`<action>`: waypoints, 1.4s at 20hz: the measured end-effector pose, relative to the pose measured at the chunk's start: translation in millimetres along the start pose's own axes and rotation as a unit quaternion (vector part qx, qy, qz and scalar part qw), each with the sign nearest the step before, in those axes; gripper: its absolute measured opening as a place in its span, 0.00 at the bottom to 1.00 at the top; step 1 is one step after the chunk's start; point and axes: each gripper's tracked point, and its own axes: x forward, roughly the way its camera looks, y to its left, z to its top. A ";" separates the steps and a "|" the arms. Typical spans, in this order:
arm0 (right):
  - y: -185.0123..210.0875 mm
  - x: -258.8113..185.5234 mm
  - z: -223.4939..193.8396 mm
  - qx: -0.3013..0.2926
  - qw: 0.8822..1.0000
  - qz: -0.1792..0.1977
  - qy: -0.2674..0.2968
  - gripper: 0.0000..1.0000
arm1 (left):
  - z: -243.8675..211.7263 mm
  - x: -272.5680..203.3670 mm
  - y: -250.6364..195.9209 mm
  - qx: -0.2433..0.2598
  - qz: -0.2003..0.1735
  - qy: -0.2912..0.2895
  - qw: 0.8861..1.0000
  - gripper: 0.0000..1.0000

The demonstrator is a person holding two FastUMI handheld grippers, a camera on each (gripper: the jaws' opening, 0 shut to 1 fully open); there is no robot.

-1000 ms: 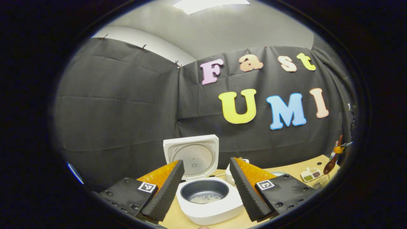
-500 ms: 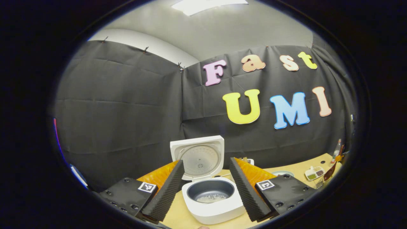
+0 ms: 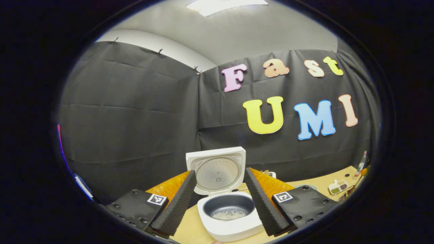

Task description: Close the left gripper, press the button to open the rice cooker; take a wooden spoon from the chopstick holder with the right hand, scoop a spoonful of rice and pour it into the rice cooker, then put the wooden spoon back into the chopstick holder.

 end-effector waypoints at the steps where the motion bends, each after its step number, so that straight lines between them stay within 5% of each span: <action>1: -2.8 -10.5 17.8 -0.017 1.000 -0.002 -0.018 0.86 | -0.1 6.0 1.8 0.002 0.002 0.002 1.000 0.98; 2: -2.6 -15.8 29.1 -0.033 0.999 -0.007 -0.036 1.00 | -1.6 12.2 3.3 0.005 0.003 0.006 1.000 0.98; 9: 24.0 -66.7 83.2 -0.091 0.990 -0.005 -0.106 0.99 | 4.9 74.6 16.4 0.006 0.015 0.011 1.000 0.98; 20: 21.6 -96.4 67.2 -0.091 0.989 -0.048 -0.103 0.99 | 17.6 219.7 21.2 -0.048 -0.019 0.005 0.999 0.98; 23: 17.9 -104.1 59.4 -0.093 0.989 -0.066 -0.098 0.99 | 16.0 264.1 33.2 -0.067 -0.002 0.018 0.998 0.93; 28: 9.1 -113.3 48.6 -0.094 0.987 -0.094 -0.089 0.98 | -8.1 320.6 45.4 -0.067 0.024 0.061 0.996 0.99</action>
